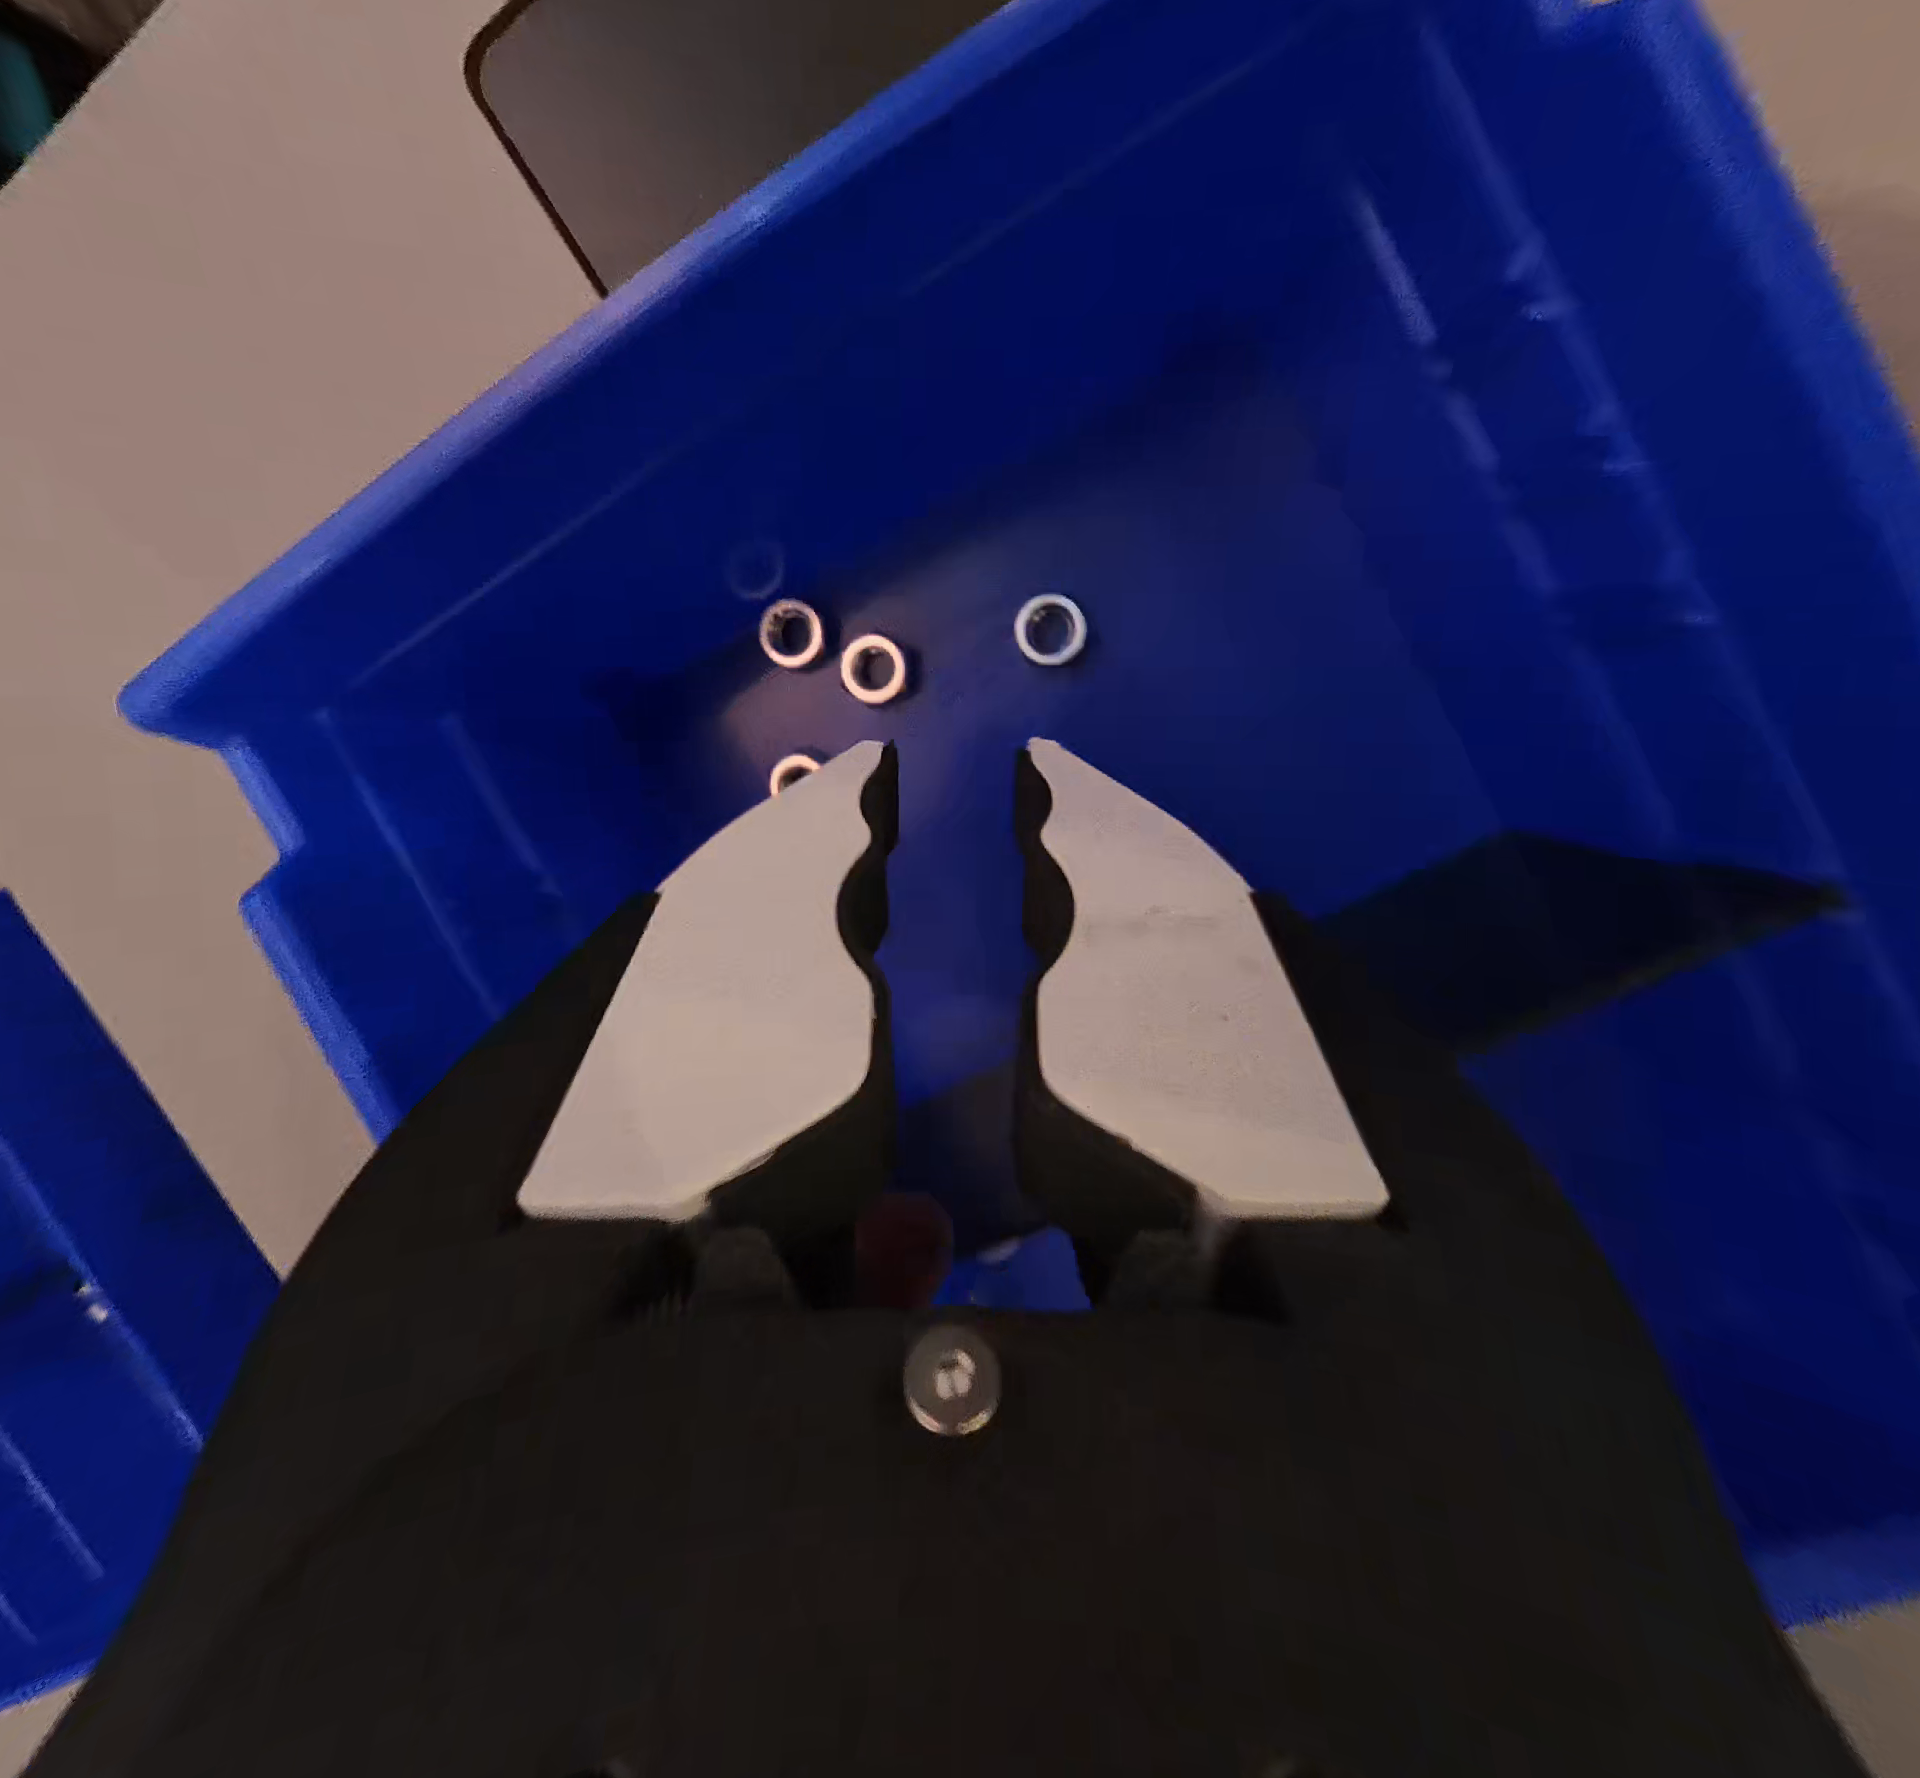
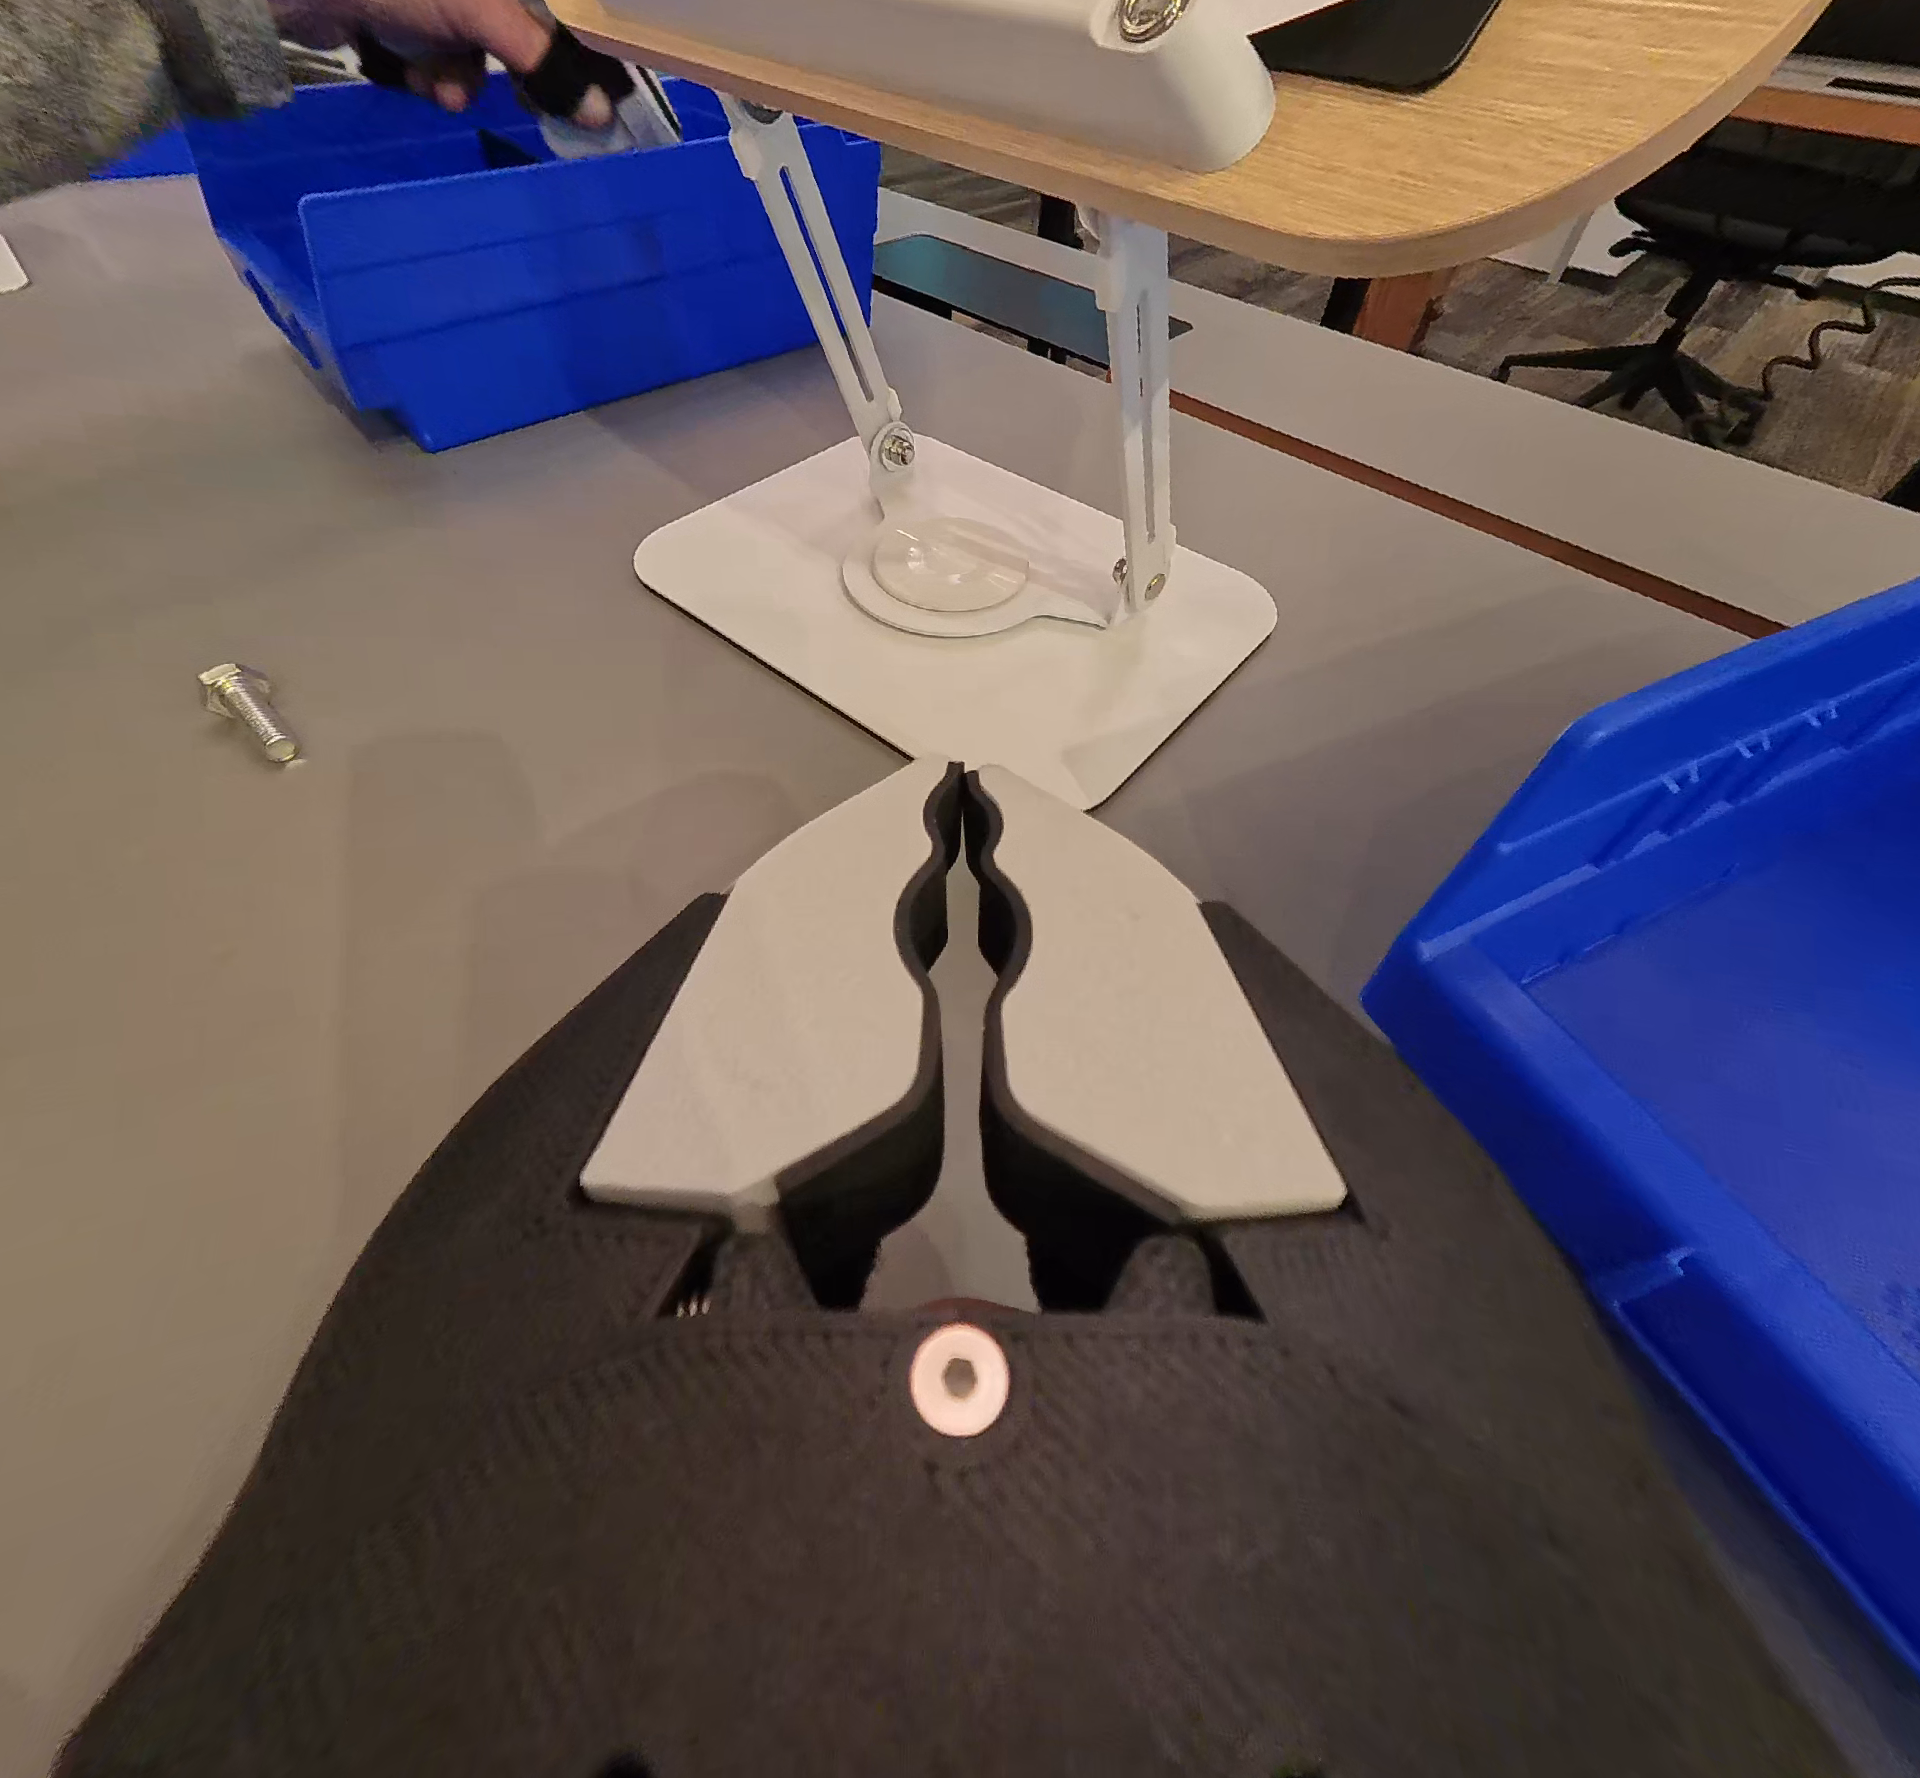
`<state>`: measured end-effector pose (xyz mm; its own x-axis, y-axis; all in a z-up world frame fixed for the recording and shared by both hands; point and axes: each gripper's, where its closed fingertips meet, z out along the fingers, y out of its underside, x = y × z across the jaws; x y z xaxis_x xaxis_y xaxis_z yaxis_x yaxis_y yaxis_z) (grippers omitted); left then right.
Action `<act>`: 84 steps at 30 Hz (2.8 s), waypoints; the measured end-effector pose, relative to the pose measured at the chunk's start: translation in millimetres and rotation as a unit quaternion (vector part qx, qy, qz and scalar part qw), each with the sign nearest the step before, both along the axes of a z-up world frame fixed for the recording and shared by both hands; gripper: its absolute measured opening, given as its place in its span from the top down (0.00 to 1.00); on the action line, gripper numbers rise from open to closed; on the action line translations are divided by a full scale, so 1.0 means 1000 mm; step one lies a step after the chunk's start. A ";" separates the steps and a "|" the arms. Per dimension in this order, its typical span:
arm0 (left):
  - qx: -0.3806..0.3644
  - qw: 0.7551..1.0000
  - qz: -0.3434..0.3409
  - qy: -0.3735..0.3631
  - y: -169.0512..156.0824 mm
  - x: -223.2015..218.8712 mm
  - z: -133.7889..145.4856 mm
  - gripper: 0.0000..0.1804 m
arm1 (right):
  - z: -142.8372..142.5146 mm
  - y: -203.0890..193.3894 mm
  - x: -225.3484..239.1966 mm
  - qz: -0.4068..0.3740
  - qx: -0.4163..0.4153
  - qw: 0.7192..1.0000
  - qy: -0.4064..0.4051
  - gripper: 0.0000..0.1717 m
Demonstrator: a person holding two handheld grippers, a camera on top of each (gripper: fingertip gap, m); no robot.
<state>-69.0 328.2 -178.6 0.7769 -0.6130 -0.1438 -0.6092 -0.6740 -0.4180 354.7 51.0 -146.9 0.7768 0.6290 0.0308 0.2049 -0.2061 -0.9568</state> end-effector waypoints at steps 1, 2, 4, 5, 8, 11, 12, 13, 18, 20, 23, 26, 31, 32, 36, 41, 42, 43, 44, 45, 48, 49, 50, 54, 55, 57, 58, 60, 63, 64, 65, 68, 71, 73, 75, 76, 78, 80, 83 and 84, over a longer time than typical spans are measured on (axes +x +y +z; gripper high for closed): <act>-0.004 1.000 0.005 -0.002 0.006 -0.001 -0.005 0.88 | 0.000 0.000 0.000 0.001 0.000 1.000 0.001 1.00; -0.009 1.000 0.010 0.002 0.010 -0.002 -0.010 0.89 | 0.001 0.000 -0.001 0.002 0.000 1.000 0.002 1.00; -0.028 0.999 0.017 0.027 0.015 -0.007 -0.022 0.89 | 0.001 -0.001 -0.001 0.005 0.000 1.000 0.004 1.00; -0.034 0.999 0.020 0.033 0.017 -0.008 -0.026 0.90 | 0.001 -0.001 -0.002 0.006 0.000 1.000 0.005 1.00; -0.061 0.996 0.032 0.059 0.020 -0.012 -0.036 0.90 | 0.003 -0.001 -0.002 0.008 0.000 1.000 0.008 1.00; -0.081 0.994 0.034 0.060 0.024 -0.009 -0.039 0.88 | 0.004 -0.002 -0.003 0.010 0.001 1.000 0.011 1.00; -0.080 0.994 0.034 0.074 0.027 -0.011 -0.040 0.88 | 0.004 -0.002 -0.003 0.011 0.001 1.000 0.012 1.00; -0.083 0.993 0.033 0.082 0.029 -0.012 -0.041 0.88 | 0.004 -0.002 -0.003 0.011 0.001 1.000 0.012 1.00; -0.114 0.991 0.022 0.072 0.032 -0.011 -0.051 0.86 | 0.004 -0.002 -0.002 0.011 0.000 1.000 0.013 1.00; -0.115 0.990 0.010 0.077 0.033 -0.012 -0.053 0.86 | 0.003 -0.002 -0.002 0.011 0.000 1.000 0.013 1.00; -0.120 0.990 0.003 0.076 0.033 -0.011 -0.053 0.86 | 0.003 -0.002 -0.002 0.012 -0.001 1.000 0.013 1.00; -0.132 0.987 -0.007 0.090 0.029 -0.014 -0.055 0.87 | 0.003 -0.001 -0.002 0.011 -0.002 1.000 0.012 1.00; -0.139 0.986 -0.013 0.094 0.025 -0.013 -0.057 0.86 | 0.002 -0.001 -0.002 0.011 -0.003 1.000 0.012 1.00; -0.136 0.985 -0.015 0.105 0.026 -0.015 -0.057 0.89 | 0.002 -0.001 -0.003 0.012 -0.003 1.000 0.011 1.00; -0.144 0.985 -0.014 0.096 0.026 -0.015 -0.058 0.90 | 0.002 -0.001 -0.002 0.011 -0.003 1.000 0.012 1.00; -0.137 0.985 -0.023 0.101 0.025 -0.014 -0.055 0.90 | 0.001 -0.001 -0.002 0.011 -0.004 1.000 0.011 1.00; -0.130 0.986 -0.026 0.097 0.024 -0.012 -0.052 0.90 | 0.001 -0.001 -0.003 0.012 -0.004 1.000 0.011 1.00; -0.117 0.989 -0.028 0.092 0.025 -0.010 -0.047 0.90 | 0.001 -0.001 -0.003 0.012 -0.003 1.000 0.010 1.00; -0.109 0.990 -0.033 0.082 0.023 -0.007 -0.040 0.90 | 0.002 -0.001 -0.003 0.012 -0.003 1.000 0.011 1.00; -0.102 0.992 -0.039 0.066 0.020 -0.002 -0.033 0.90 | 0.002 -0.001 -0.002 0.012 -0.003 1.000 0.011 1.00; -0.069 0.995 -0.061 0.040 0.006 0.006 -0.007 0.90 | 0.003 -0.001 -0.003 0.013 -0.001 1.000 0.012 1.00; -0.054 0.995 -0.075 0.029 -0.001 0.011 0.003 0.90 | 0.003 -0.002 -0.003 0.013 -0.001 1.000 0.013 1.00; -0.046 0.995 -0.088 0.022 -0.011 0.015 0.012 0.90 | 0.004 -0.002 -0.003 0.014 0.000 1.000 0.013 1.00; -0.006 0.990 -0.141 0.017 -0.057 0.032 0.046 0.91 | 0.004 -0.003 -0.005 0.016 0.001 1.000 0.011 1.00; 0.003 0.987 -0.158 0.017 -0.071 0.037 0.054 0.91 | 0.004 -0.003 -0.005 0.016 0.002 1.000 0.011 1.00; 0.019 0.982 -0.190 0.004 -0.102 0.051 0.069 0.90 | 0.004 -0.003 -0.005 0.016 0.002 1.000 0.009 1.00; 0.027 0.978 -0.205 -0.005 -0.118 0.058 0.076 0.91 | 0.004 -0.003 -0.005 0.015 0.003 1.000 0.009 1.00; 0.037 0.970 -0.241 -0.018 -0.154 0.074 0.084 0.91 | 0.004 -0.003 -0.005 0.015 0.003 1.000 0.007 1.00; 0.047 0.956 -0.289 -0.022 -0.206 0.097 0.083 0.91 | 0.004 -0.003 -0.005 0.016 0.004 1.000 0.005 1.00; 0.048 0.951 -0.304 -0.024 -0.222 0.105 0.080 0.91 | 0.004 -0.003 -0.006 0.016 0.004 1.000 0.003 1.00; 0.051 0.947 -0.316 -0.027 -0.236 0.113 0.078 0.91 | 0.003 -0.003 -0.006 0.016 0.003 1.000 0.002 1.00; 0.037 0.932 -0.357 -0.044 -0.277 0.144 0.062 0.91 | 0.002 -0.003 -0.007 0.016 0.003 1.000 -0.003 1.00; 0.019 0.919 -0.393 -0.038 -0.302 0.174 0.039 0.91 | 0.001 -0.002 -0.007 0.015 0.002 1.000 -0.006 1.00; 0.006 0.910 -0.413 -0.033 -0.311 0.193 0.024 0.91 | 0.000 -0.002 -0.006 0.014 0.002 1.000 -0.008 1.00; -0.009 0.903 -0.428 -0.026 -0.315 0.208 0.008 0.91 | -0.001 -0.002 -0.006 0.013 0.001 1.000 -0.009 1.00; -0.019 0.899 -0.436 -0.028 -0.317 0.216 0.001 0.91 | -0.002 -0.002 -0.005 0.012 0.000 1.000 -0.010 1.00; -0.036 0.893 -0.448 -0.024 -0.322 0.228 -0.014 0.91 | -0.002 -0.001 -0.005 0.011 -0.001 1.000 -0.012 1.00; -0.046 0.886 -0.461 -0.019 -0.327 0.238 -0.023 0.91 | -0.003 -0.001 -0.005 0.012 -0.002 1.000 -0.013 1.00; -0.049 0.881 -0.470 -0.003 -0.330 0.247 -0.033 0.91 | -0.003 -0.002 -0.006 0.014 -0.002 1.000 -0.014 1.00; -0.052 0.879 -0.473 0.001 -0.331 0.249 -0.036 0.91 | -0.003 -0.002 -0.006 0.014 -0.002 1.000 -0.014 1.00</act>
<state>180.2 -2.8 -215.0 -0.0881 -0.9949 -0.0489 -0.9184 0.1002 -0.3827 348.3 49.2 -149.8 0.7572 0.6513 0.0502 0.2382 -0.2037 -0.9496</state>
